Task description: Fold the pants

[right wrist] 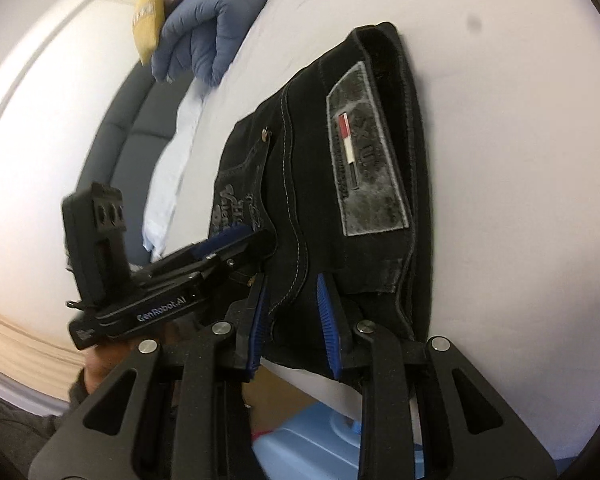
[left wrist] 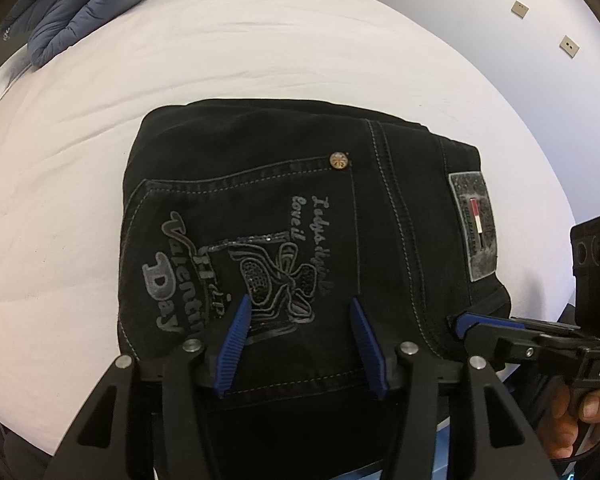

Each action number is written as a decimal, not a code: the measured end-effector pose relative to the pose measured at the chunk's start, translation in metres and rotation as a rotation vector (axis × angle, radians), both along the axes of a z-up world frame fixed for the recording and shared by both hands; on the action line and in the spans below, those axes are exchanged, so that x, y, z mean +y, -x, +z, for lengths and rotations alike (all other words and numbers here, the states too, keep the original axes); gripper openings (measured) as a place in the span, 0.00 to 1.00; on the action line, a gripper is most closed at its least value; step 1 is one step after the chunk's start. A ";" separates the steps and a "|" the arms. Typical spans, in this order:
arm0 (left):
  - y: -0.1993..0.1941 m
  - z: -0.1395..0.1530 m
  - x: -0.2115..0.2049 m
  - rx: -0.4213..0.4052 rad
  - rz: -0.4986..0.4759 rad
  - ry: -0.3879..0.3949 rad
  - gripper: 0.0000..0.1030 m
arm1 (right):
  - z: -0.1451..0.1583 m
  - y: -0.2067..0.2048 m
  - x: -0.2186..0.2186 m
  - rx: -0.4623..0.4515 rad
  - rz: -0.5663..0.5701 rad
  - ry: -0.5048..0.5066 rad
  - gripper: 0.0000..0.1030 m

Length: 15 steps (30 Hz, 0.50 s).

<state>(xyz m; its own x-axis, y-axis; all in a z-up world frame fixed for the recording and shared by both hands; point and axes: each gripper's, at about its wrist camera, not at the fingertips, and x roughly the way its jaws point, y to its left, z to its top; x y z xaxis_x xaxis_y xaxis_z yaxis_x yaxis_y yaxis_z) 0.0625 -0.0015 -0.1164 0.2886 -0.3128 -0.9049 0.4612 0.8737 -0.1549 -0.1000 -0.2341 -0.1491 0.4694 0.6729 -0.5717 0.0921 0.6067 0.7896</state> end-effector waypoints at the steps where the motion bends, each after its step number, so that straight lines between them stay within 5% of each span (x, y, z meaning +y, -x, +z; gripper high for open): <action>1: 0.001 0.001 -0.001 -0.003 -0.002 -0.003 0.53 | 0.002 0.001 -0.004 0.000 -0.003 0.004 0.23; 5: 0.003 0.007 -0.002 -0.005 0.005 0.000 0.55 | 0.018 -0.003 0.001 -0.002 -0.020 0.028 0.29; 8: 0.006 0.014 0.002 -0.038 0.008 -0.031 0.58 | 0.039 -0.002 -0.009 -0.047 -0.083 0.081 0.64; 9: 0.007 0.018 0.004 -0.055 0.015 -0.042 0.66 | 0.048 -0.001 -0.014 -0.064 -0.102 0.103 0.69; 15: 0.012 0.053 0.018 -0.193 0.090 -0.119 0.98 | 0.114 0.001 -0.007 -0.174 -0.171 0.349 0.69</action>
